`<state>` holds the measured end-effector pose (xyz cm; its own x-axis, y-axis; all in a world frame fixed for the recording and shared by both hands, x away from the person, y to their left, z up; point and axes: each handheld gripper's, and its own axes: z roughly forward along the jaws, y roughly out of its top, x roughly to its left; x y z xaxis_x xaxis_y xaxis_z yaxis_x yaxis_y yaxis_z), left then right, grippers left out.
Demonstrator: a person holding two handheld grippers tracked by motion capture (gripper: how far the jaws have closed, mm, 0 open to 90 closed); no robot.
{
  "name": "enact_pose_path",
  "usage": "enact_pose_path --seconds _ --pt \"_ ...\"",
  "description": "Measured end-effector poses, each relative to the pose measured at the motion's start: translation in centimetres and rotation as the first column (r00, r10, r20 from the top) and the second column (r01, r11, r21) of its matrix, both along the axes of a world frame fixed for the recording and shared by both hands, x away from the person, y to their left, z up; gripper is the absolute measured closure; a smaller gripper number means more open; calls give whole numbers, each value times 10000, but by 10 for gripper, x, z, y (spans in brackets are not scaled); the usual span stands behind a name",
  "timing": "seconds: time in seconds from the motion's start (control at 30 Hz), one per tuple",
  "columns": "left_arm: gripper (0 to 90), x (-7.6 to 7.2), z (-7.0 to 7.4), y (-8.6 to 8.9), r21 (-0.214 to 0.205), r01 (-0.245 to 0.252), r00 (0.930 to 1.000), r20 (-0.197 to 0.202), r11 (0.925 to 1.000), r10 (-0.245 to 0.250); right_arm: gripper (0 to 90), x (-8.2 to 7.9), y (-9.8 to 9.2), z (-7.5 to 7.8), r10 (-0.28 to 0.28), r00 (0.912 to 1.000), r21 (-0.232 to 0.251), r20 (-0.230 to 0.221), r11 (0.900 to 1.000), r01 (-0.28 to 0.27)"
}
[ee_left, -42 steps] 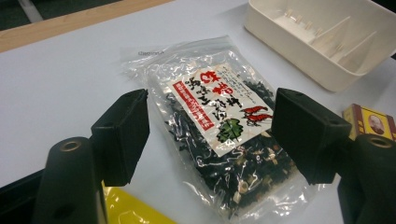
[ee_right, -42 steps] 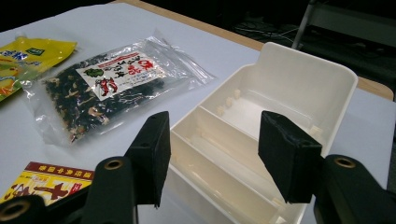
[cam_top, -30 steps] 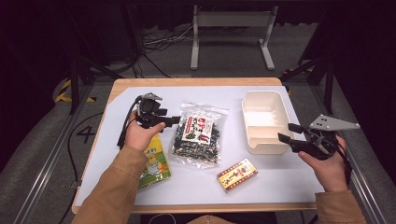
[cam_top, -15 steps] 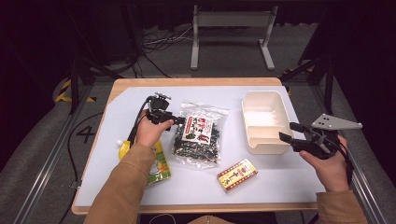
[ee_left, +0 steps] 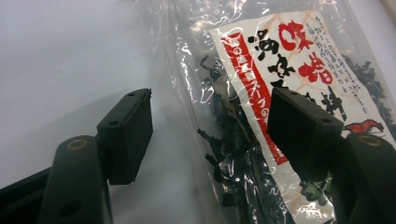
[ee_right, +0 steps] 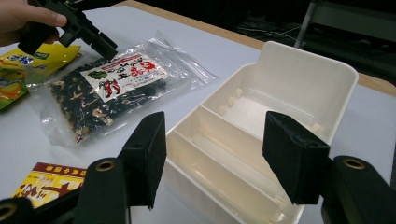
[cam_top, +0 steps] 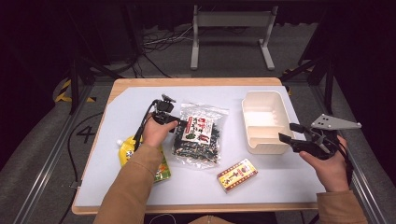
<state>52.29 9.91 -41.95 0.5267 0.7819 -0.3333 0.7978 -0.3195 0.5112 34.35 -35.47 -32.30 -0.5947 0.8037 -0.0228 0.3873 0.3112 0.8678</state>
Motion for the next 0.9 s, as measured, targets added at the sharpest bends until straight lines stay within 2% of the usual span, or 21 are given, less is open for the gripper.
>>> enact_pose_path --seconds 0.2,0.33,0.5,0.57,0.63,0.83,0.9 --pt "395 1 -4 -3 126 146 9998 -150 9998 -144 394 0 0 -1 -19 10000 6 -38 10000 19" --pt "478 -1 -5 -4 4 180 9994 -301 9998 -179 393 1 1 -2 14 10000 -25 -56 10000 -14" --pt "599 -1 -6 -5 -411 95 9968 -786 9991 -127 393 1 3 -2 16 9999 -49 -120 10000 -17" --pt "643 -2 -6 -5 -465 65 9963 -848 9989 -104 393 2 3 -3 49 9999 -22 -135 10000 -50" --pt "656 -2 -6 -6 -471 75 9967 -802 9989 -112 393 2 3 -3 58 9999 -16 -142 10000 -58" --pt "813 -5 -2 -11 -275 -80 9979 -641 9996 63 400 3 4 -3 42 9999 -27 -148 10000 -42" --pt "826 -6 -1 -13 -176 -75 9982 -599 9998 64 416 3 4 -3 54 9998 -54 -191 10000 -55"
